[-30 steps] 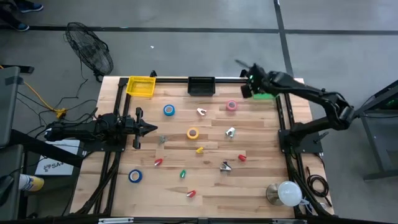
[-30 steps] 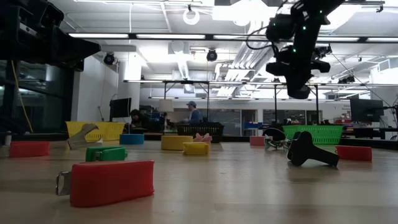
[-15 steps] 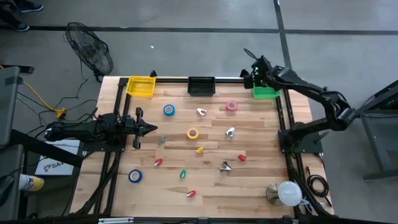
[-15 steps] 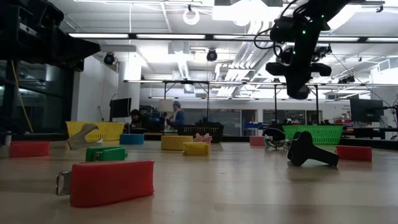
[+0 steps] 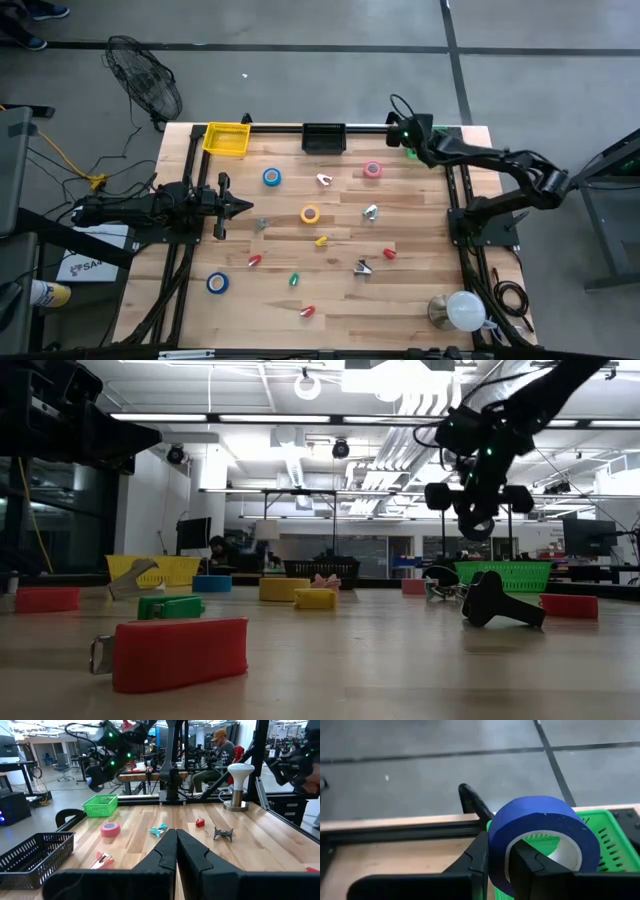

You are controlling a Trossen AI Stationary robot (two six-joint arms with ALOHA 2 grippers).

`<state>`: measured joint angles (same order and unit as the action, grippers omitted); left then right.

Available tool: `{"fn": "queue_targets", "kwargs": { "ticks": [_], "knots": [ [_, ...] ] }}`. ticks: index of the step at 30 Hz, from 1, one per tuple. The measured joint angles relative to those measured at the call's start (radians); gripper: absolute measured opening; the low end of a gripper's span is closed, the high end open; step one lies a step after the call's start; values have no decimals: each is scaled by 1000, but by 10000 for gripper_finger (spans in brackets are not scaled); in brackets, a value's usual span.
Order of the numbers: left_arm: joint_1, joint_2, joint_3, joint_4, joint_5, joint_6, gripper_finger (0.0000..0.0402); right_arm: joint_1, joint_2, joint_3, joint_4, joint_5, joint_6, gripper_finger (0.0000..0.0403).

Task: Pick and place Stapler, Stapler remover, tape
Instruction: Put the dark blue tape into the green bin

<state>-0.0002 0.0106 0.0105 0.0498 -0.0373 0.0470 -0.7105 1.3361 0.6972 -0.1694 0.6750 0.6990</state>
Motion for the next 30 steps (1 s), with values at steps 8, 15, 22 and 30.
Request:
{"fn": "queue_targets", "kwargs": {
  "ticks": [8, 15, 22, 30],
  "knots": [
    [0, 0, 0, 0, 0, 0, 1, 0, 0, -193, 285, 70, 64, 35],
    [0, 0, 0, 0, 0, 0, 1, 0, 0, -314, 453, 108, 111, 38],
    [0, 0, 0, 0, 0, 0, 1, -3, 0, -353, 534, 104, 108, 44],
    [0, 0, 0, 0, 0, 0, 1, -3, 0, -353, 538, 51, 105, 47]
  ]
}}
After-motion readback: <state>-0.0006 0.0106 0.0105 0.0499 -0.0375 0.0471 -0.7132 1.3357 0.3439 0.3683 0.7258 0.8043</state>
